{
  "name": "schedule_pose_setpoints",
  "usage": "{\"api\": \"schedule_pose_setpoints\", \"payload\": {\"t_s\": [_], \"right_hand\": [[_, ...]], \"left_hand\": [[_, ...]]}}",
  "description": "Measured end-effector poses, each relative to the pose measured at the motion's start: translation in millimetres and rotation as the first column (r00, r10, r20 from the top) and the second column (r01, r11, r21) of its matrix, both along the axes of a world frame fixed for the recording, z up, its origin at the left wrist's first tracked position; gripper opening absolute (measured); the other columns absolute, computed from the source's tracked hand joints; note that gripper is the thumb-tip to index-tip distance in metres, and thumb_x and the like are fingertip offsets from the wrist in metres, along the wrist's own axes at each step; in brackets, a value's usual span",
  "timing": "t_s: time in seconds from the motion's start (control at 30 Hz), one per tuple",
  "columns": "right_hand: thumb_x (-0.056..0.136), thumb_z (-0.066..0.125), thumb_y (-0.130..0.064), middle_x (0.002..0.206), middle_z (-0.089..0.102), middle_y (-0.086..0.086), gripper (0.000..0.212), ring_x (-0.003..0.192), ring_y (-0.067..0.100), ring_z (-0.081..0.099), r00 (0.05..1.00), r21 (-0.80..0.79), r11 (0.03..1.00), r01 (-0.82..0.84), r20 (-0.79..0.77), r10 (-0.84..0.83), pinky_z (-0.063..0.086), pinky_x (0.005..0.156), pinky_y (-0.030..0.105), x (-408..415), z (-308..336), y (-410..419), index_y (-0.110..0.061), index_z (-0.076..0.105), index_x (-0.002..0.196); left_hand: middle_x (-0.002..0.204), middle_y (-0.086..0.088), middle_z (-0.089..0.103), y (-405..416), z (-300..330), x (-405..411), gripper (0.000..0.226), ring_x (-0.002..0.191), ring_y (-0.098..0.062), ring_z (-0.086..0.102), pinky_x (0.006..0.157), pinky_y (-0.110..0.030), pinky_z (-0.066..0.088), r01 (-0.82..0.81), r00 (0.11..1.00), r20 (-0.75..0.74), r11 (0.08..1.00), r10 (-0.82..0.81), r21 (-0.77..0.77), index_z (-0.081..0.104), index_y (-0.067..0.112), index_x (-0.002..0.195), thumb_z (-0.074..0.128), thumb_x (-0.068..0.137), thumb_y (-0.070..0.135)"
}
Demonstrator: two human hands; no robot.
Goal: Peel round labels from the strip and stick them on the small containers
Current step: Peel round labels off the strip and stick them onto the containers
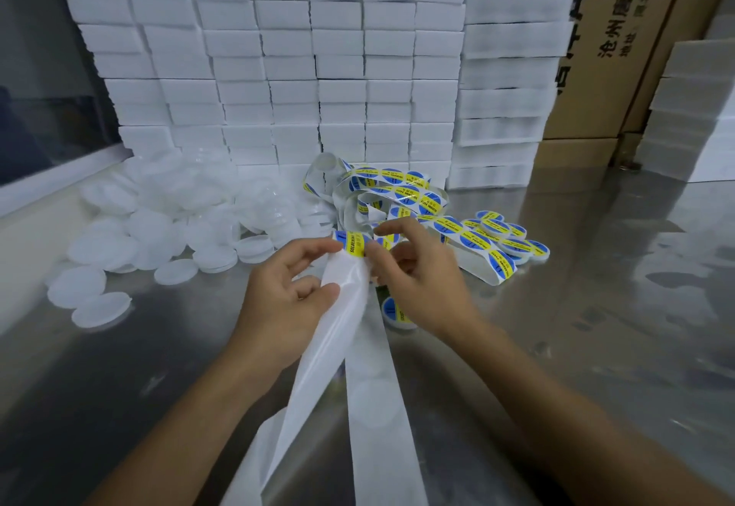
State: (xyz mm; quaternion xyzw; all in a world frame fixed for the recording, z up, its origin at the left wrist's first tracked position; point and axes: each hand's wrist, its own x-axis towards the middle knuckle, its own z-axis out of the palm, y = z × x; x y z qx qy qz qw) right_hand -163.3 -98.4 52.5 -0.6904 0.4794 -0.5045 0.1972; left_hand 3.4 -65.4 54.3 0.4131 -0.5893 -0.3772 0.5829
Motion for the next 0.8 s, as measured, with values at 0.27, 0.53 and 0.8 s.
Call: {"api": "schedule_pose_setpoints", "payload": {"t_s": [0.27, 0.53, 0.8], "right_hand": [[0.085, 0.071, -0.003, 0.095, 0.076, -0.001, 0.031, 0.08, 0.012, 0.07, 0.783, 0.188, 0.919, -0.346, 0.597, 0.172, 0.056, 0.071, 0.024, 5, 3, 13, -0.018, 0.065, 0.112], [0.079, 0.074, 0.004, 0.134, 0.06, -0.004, 0.061, 0.118, 0.017, 0.062, 0.784, 0.098, 0.923, -0.371, 0.565, 0.255, 0.055, 0.092, 0.036, -18, 1, 5, -0.026, 0.058, 0.13], [0.077, 0.082, -0.014, 0.119, 0.064, 0.0, 0.03, 0.111, 0.002, 0.059, 0.982, -0.273, 0.946, -0.174, -0.117, 0.147, 0.049, 0.088, 0.02, -12, -11, 11, -0.015, 0.073, 0.106]], "left_hand": [[0.13, 0.005, 0.062, 0, -2, -1, 0.063, 0.097, -0.021, 0.069, 0.08, -0.03, 0.057, 0.27, 0.962, -0.024, 0.963, -0.27, -0.007, 0.056, 0.021, 0.119, 0.048, 0.082, -0.029], [0.13, 0.014, 0.061, 4, -4, -6, 0.076, 0.102, -0.023, 0.069, 0.084, -0.035, 0.058, 0.345, 0.936, 0.057, 0.938, -0.347, 0.046, 0.049, 0.025, 0.13, 0.044, 0.079, -0.032], [0.112, -0.005, 0.072, 0, -4, -4, 0.057, 0.093, -0.017, 0.071, 0.078, -0.026, 0.057, 0.143, 0.99, -0.002, 0.988, -0.143, 0.053, 0.062, 0.024, 0.116, 0.057, 0.083, -0.021]]}}
